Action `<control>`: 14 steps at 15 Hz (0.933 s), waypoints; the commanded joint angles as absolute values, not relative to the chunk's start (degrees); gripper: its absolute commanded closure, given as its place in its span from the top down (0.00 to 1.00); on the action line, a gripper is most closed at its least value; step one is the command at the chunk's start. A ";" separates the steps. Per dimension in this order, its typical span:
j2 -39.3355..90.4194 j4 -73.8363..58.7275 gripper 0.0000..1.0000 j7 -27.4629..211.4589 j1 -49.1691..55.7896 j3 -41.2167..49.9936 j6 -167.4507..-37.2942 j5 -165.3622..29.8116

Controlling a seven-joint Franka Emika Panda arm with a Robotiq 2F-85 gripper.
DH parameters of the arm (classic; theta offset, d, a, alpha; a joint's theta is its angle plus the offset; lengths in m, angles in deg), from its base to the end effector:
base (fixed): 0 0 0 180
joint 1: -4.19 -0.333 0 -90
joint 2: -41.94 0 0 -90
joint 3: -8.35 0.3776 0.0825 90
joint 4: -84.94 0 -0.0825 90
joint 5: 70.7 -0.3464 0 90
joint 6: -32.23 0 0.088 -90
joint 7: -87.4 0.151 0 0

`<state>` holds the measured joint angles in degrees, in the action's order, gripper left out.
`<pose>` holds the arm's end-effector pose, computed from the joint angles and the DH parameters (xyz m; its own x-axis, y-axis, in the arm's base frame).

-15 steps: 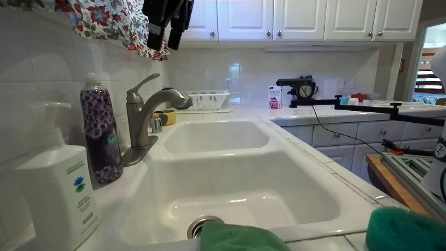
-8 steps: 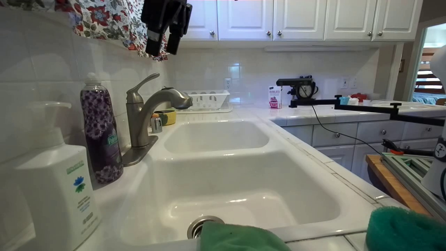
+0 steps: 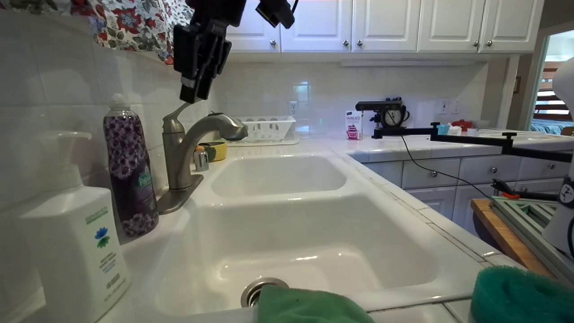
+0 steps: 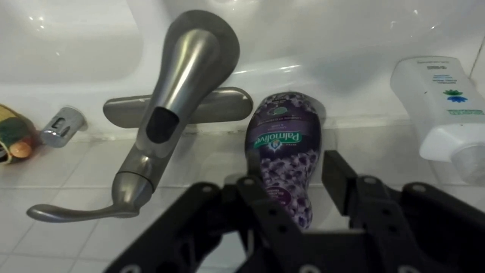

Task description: Push the faucet to the right.

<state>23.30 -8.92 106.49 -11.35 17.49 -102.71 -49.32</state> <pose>0.6396 0.2600 0.5066 0.8548 0.2932 0.4282 0.2485 -0.9556 0.1583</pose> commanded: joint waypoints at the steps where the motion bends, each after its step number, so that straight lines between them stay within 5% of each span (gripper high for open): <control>1: 19.82 -4.65 0.16 107.54 -13.50 15.17 -102.12 -48.56; 3: 18.42 -3.22 0.01 107.83 -14.24 14.26 -101.69 -48.38; 14: 14.68 0.37 0.00 111.32 -17.50 9.74 -92.78 -46.66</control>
